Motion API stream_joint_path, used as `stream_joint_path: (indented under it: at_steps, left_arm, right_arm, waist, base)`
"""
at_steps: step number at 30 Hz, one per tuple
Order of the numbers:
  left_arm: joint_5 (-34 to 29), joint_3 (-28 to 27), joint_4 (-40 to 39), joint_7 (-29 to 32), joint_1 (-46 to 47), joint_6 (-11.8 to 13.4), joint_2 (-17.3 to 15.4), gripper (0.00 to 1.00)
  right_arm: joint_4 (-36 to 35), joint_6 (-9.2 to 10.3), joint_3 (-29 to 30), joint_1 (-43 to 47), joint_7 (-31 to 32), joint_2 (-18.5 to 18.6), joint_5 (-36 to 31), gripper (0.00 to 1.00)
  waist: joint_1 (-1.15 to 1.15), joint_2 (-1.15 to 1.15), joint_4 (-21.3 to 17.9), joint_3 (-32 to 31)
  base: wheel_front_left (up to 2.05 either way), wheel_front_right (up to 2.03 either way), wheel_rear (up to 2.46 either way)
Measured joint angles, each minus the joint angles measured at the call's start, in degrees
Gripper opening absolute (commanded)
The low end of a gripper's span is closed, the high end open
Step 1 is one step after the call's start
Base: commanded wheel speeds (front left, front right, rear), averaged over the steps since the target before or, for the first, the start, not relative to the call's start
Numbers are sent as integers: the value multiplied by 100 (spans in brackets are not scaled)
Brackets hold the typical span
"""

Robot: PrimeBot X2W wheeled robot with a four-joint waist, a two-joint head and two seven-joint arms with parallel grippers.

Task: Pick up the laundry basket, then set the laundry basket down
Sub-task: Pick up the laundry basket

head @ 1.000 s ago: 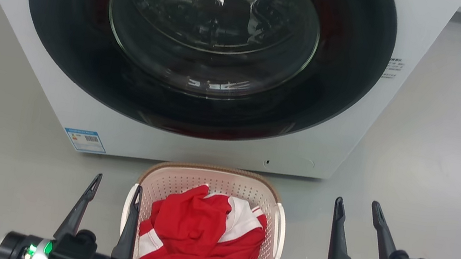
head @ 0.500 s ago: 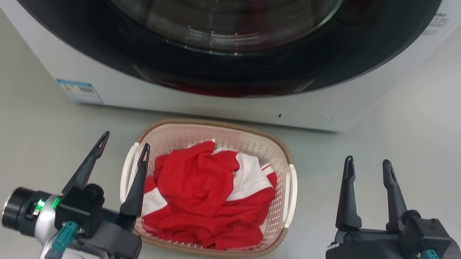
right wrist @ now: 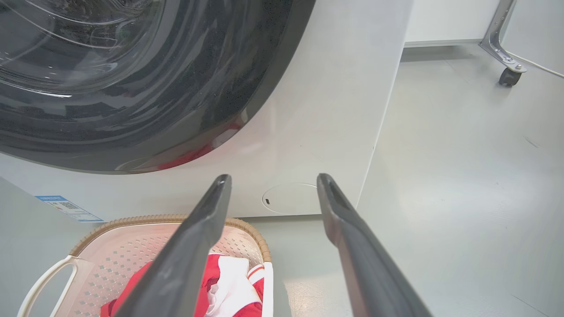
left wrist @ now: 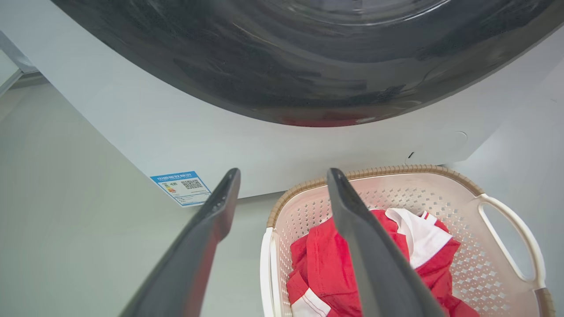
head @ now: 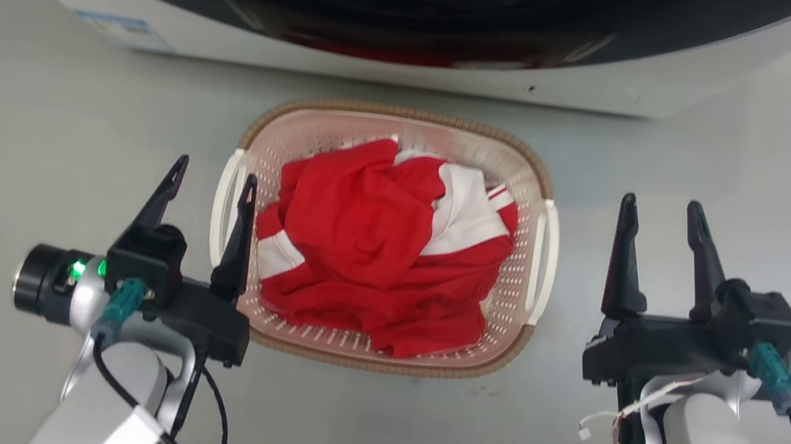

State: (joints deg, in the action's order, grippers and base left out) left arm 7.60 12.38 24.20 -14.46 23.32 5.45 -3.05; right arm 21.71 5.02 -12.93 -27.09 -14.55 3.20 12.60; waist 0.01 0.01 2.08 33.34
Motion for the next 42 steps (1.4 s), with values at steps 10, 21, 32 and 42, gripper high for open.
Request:
stream_joint_path:
  at_steps: [10, 21, 32, 42]
  left_arm:
    - [201, -45, 748, 2, 774, -81, 54, 100]
    - [335, -30, 1681, 1, 1178, -144, 96, 100]
    - [557, -88, 2260, 0, 1574, -196, 121, 100]
    - [627, -60, 2677, 0, 2015, -302, 130, 100]
  right_arm:
    - [438, -62, -9, -675, -5, 10, 0, 100]
    - [1057, -133, -187, -842, -15, 29, 74, 100]
    - [1327, -97, -423, -1057, -15, 38, 305, 100]
    - [1507, -92, -432, -1335, -15, 44, 311, 100]
  waist:
    - [0, 0, 116, 854]
    - [-1, 0, 234, 1479]
    - [-1, 0, 263, 1808]
    - [-1, 0, 284, 2134]
  base:
    - [0, 0, 0]
    - [0, 0, 0]
    - [0, 0, 0]
    - [0, 0, 0]
